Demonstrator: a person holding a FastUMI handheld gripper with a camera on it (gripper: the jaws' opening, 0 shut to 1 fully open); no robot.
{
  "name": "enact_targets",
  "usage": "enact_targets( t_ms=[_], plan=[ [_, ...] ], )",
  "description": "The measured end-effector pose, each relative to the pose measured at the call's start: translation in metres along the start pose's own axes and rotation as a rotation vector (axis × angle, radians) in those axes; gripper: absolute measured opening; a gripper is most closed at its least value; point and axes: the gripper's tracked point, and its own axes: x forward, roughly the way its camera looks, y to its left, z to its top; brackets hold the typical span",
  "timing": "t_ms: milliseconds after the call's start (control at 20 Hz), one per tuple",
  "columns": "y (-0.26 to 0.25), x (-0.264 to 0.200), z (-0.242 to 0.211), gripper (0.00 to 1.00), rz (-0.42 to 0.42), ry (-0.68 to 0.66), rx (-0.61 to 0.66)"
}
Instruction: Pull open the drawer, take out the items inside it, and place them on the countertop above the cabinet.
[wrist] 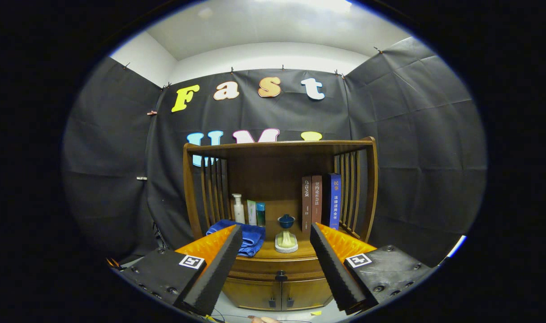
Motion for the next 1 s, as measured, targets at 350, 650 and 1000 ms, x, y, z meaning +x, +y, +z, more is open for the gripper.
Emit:
enact_targets(
  t_ms=[350,650,1000],
  plan=[
    [-0.0017,-0.0016,-0.0017,0.99,-0.001,0.002,-0.004],
    [-0.0002,-0.0038,0.0000,0.99,-0.003,0.002,-0.017],
    [-0.0010,-0.0044,0.0008,0.99,-0.010,0.002,-0.022]
  ],
)
